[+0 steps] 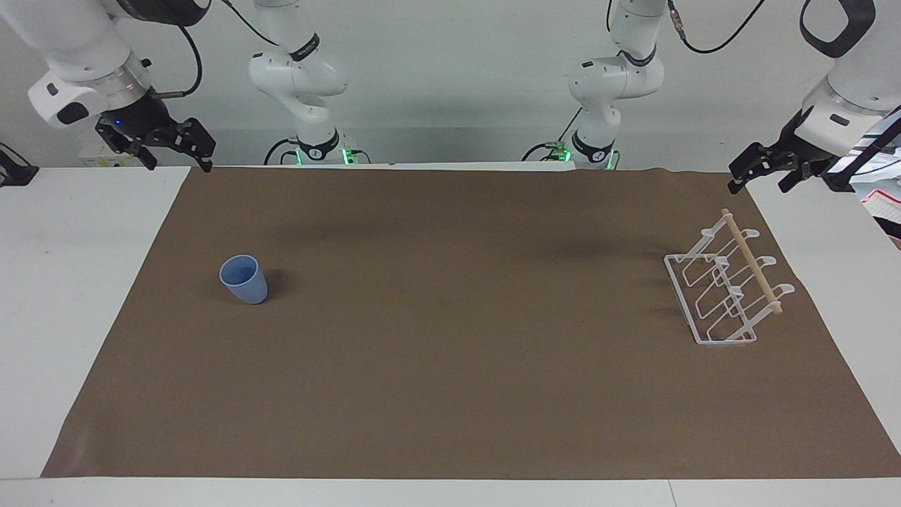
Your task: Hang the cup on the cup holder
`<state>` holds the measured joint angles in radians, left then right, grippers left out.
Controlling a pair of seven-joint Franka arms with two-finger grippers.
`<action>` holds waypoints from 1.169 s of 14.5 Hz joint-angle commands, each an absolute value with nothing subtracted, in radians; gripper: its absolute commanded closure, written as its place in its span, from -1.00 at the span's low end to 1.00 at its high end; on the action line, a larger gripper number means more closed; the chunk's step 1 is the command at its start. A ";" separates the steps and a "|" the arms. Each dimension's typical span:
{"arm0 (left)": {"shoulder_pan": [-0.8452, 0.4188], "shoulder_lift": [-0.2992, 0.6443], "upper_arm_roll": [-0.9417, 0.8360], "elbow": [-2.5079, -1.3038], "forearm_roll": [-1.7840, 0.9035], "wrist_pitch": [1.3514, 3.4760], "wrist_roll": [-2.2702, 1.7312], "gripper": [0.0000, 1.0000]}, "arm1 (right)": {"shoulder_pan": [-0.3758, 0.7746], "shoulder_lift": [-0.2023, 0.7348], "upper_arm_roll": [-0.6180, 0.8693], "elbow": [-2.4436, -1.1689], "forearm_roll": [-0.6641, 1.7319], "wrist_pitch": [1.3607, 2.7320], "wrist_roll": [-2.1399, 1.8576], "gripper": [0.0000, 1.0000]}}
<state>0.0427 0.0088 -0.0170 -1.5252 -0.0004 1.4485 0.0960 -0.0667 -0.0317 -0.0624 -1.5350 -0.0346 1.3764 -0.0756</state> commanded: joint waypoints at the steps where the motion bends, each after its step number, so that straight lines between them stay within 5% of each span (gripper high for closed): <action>1: 0.054 -0.018 -0.026 -1.555 -0.006 1.447 0.097 -1.00 | -0.078 -0.051 -0.055 -1.563 -0.048 1.396 -0.110 -1.00; 7: 0.055 -0.018 -0.026 -1.555 -0.006 1.447 0.097 -1.00 | -0.078 -0.063 -0.060 -1.562 -0.048 1.367 -0.153 -1.00; 11: 0.057 -0.018 -0.026 -1.555 -0.006 1.447 0.097 -1.00 | -0.159 -0.075 -0.060 -1.826 -0.045 1.740 -0.363 -1.00; 17: 0.057 -0.018 -0.026 -1.555 -0.006 1.447 0.097 -1.00 | -0.202 0.026 -0.060 -1.973 0.043 1.962 -0.509 -1.00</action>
